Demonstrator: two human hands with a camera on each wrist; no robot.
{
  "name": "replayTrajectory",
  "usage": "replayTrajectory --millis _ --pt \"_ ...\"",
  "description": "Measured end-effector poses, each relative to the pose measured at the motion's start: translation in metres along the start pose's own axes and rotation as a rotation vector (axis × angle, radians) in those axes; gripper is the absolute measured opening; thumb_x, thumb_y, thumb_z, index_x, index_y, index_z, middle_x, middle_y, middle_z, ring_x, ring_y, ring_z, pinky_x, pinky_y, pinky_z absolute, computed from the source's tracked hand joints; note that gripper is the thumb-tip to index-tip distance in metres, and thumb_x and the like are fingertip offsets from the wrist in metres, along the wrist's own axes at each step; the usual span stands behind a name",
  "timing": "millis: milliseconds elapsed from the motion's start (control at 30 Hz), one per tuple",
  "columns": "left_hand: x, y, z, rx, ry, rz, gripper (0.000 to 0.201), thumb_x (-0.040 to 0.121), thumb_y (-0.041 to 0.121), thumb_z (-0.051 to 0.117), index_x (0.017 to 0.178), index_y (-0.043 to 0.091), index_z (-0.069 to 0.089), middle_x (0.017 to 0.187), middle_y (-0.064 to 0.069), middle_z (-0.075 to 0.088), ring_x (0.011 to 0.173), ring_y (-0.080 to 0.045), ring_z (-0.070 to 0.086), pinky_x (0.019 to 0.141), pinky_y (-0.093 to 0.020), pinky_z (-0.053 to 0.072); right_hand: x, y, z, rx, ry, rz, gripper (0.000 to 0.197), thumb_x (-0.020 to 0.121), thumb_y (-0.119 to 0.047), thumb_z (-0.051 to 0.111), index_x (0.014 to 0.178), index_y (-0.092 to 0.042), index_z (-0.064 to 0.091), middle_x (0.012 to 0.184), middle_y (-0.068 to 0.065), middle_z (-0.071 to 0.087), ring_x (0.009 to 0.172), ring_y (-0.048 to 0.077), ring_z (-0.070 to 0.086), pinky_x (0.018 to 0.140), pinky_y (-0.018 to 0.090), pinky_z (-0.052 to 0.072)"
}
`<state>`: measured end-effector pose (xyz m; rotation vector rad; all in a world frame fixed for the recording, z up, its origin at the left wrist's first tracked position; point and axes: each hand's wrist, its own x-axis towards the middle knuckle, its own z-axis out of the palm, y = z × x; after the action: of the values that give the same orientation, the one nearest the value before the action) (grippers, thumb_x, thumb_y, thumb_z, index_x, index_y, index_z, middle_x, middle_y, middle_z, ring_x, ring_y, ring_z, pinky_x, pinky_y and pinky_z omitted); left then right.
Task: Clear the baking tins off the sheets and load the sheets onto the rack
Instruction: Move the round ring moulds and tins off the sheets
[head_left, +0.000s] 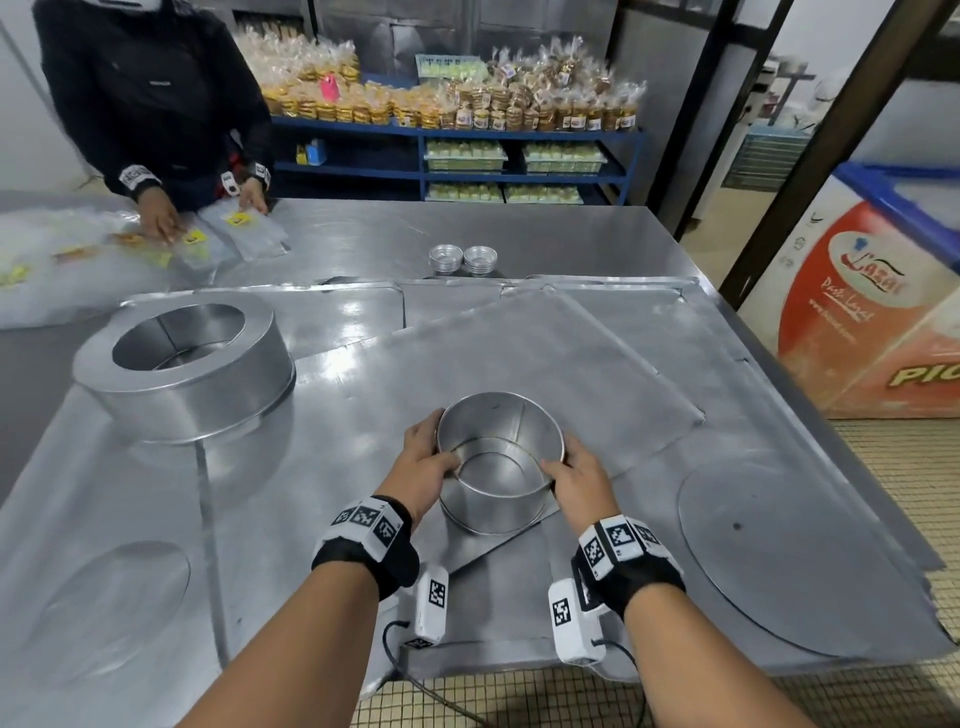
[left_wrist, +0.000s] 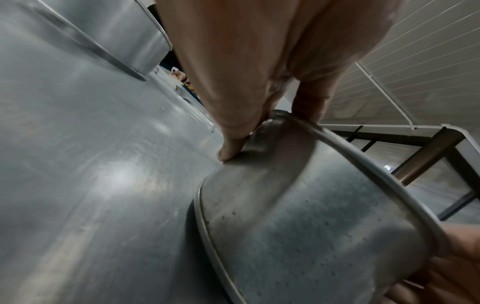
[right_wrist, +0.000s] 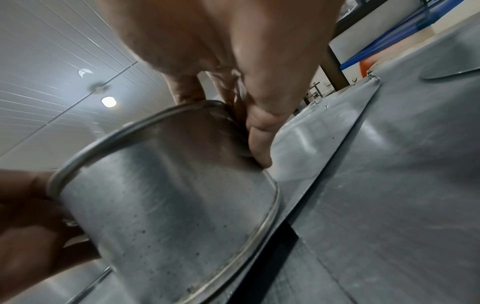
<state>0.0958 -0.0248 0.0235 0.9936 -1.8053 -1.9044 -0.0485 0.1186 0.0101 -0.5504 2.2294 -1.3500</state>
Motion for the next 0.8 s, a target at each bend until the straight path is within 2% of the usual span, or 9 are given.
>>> replayTrajectory --millis 167,267,367,433,500,567,667,733,800 --pt "-0.003 0.002 0.0 0.088 0.0 -0.031 0.081 0.071 0.018 0.057 0.149 0.028 0.037 0.145 0.005 0.033 0.127 -0.017 0.046 0.105 -0.035 0.045 -0.001 -0.007 -0.004 -0.07 -0.02 -0.004 0.032 0.083 -0.01 0.061 0.112 -0.022 0.065 0.103 0.001 0.07 0.101 0.025 0.063 0.085 0.031 0.047" --pt "-0.006 0.011 0.001 0.235 -0.022 -0.021 0.067 0.086 0.012 0.057 0.148 0.026 0.037 0.136 0.004 0.034 0.127 -0.021 0.044 0.103 -0.031 0.037 -0.001 -0.012 -0.004 -0.158 -0.017 0.018 0.041 0.083 -0.009 0.06 0.122 -0.018 0.06 0.111 0.007 0.067 0.106 0.028 0.06 0.086 0.031 0.045" --pt "-0.008 0.019 -0.009 0.358 -0.064 -0.005 0.049 0.097 0.009 0.054 0.144 0.018 0.043 0.129 0.003 0.047 0.118 -0.016 0.048 0.093 -0.022 0.033 -0.003 -0.025 0.0 -0.297 -0.008 -0.018 0.058 0.082 -0.009 0.061 0.138 -0.011 0.046 0.129 0.014 0.058 0.123 0.031 0.053 0.096 0.033 0.043" --pt "-0.008 0.023 -0.024 0.504 -0.062 0.008 0.039 0.1 0.019 0.053 0.139 0.015 0.052 0.129 0.001 0.059 0.117 -0.018 0.055 0.094 -0.025 0.038 -0.006 -0.04 0.008 -0.448 -0.018 -0.1 0.07 0.086 -0.013 0.061 0.149 -0.006 0.031 0.149 0.016 0.037 0.14 0.03 0.033 0.112 0.033 0.03" --pt "-0.011 0.025 -0.045 0.631 -0.048 0.0 0.036 0.099 0.026 0.054 0.133 0.015 0.059 0.128 -0.004 0.065 0.115 -0.021 0.061 0.098 -0.03 0.044 -0.012 -0.06 0.021 -0.613 -0.01 -0.239 0.067 0.089 -0.019 0.059 0.149 -0.009 0.031 0.154 0.014 0.026 0.145 0.029 0.021 0.117 0.036 0.023" --pt "-0.017 0.026 -0.069 0.728 -0.032 -0.024 0.033 0.097 0.027 0.056 0.127 0.016 0.063 0.122 -0.005 0.068 0.109 -0.022 0.064 0.096 -0.032 0.049 -0.019 -0.082 0.043 -0.753 -0.015 -0.363 0.058 0.09 -0.025 0.057 0.144 -0.014 0.041 0.151 0.01 0.031 0.142 0.028 0.027 0.116 0.04 0.028" --pt "-0.028 0.024 -0.114 0.877 -0.033 -0.073 0.032 0.094 0.029 0.06 0.123 0.017 0.064 0.121 -0.004 0.067 0.107 -0.022 0.064 0.095 -0.034 0.051 -0.032 -0.11 0.089 -0.77 -0.18 -0.457 0.047 0.091 -0.024 0.055 0.136 -0.013 0.053 0.139 0.011 0.05 0.13 0.028 0.044 0.111 0.036 0.034" --pt "-0.036 0.017 -0.15 0.983 -0.02 -0.124 0.036 0.092 0.032 0.064 0.124 0.017 0.063 0.124 -0.005 0.065 0.113 -0.023 0.06 0.097 -0.034 0.049 -0.043 -0.12 0.123 -0.762 -0.312 -0.465 0.043 0.09 -0.026 0.057 0.131 -0.012 0.058 0.129 0.01 0.06 0.12 0.026 0.055 0.105 0.035 0.042" --pt "-0.046 0.006 -0.189 1.022 0.003 -0.204 0.041 0.09 0.033 0.068 0.127 0.017 0.061 0.127 -0.005 0.064 0.116 -0.024 0.058 0.098 -0.034 0.048 -0.056 -0.126 0.159 -0.767 -0.448 -0.432 0.044 0.089 -0.029 0.061 0.13 -0.013 0.059 0.125 0.007 0.063 0.114 0.024 0.06 0.101 0.035 0.047"
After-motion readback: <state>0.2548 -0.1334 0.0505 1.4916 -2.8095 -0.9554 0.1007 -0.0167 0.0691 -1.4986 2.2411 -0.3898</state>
